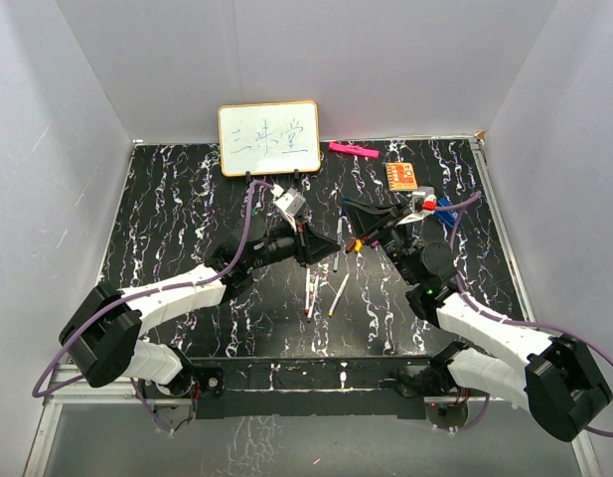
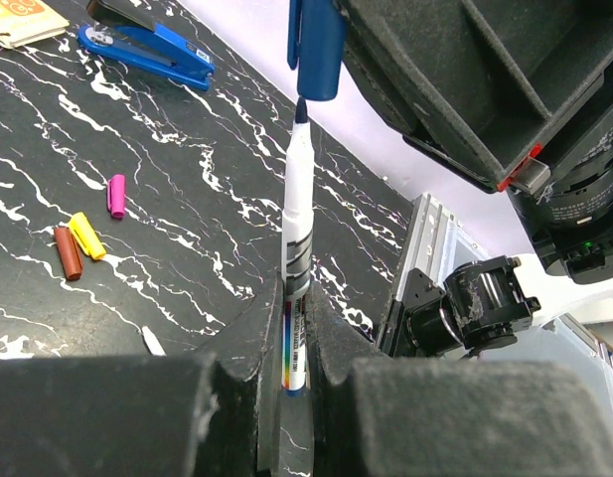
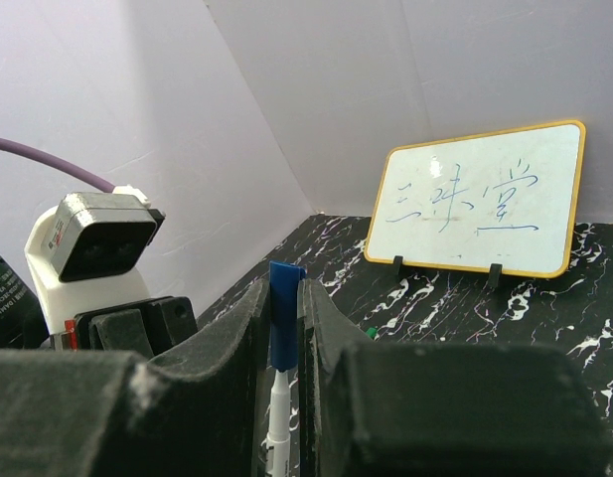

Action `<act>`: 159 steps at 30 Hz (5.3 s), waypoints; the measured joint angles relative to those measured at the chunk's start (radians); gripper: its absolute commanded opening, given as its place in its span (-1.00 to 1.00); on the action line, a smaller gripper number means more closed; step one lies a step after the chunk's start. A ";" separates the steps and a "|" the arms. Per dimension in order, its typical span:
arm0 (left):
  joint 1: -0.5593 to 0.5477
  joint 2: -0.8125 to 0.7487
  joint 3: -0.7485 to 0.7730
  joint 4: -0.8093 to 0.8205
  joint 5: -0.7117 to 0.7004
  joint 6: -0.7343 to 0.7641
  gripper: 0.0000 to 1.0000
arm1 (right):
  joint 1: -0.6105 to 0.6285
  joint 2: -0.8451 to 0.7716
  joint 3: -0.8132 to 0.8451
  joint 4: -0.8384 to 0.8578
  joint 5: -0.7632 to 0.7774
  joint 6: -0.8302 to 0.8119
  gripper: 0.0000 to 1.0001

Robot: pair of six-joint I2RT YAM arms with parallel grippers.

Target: Insert the pens into the pen caps

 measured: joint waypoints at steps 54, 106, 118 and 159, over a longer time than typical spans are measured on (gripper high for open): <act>-0.014 0.000 0.002 0.014 -0.110 0.035 -1.00 | -0.006 0.011 -0.015 -0.069 -0.097 0.030 -1.00; 0.090 -0.180 0.043 0.037 -0.190 0.141 -1.00 | 0.114 -0.105 0.093 -0.578 0.150 -0.099 0.96; 0.090 -0.175 0.047 -0.117 -0.119 0.173 -1.00 | 0.114 -0.137 0.206 -0.578 0.122 -0.130 0.19; 0.089 -0.101 0.067 -0.132 0.105 0.116 -1.00 | 0.114 0.018 0.314 -0.532 -0.026 -0.139 -1.00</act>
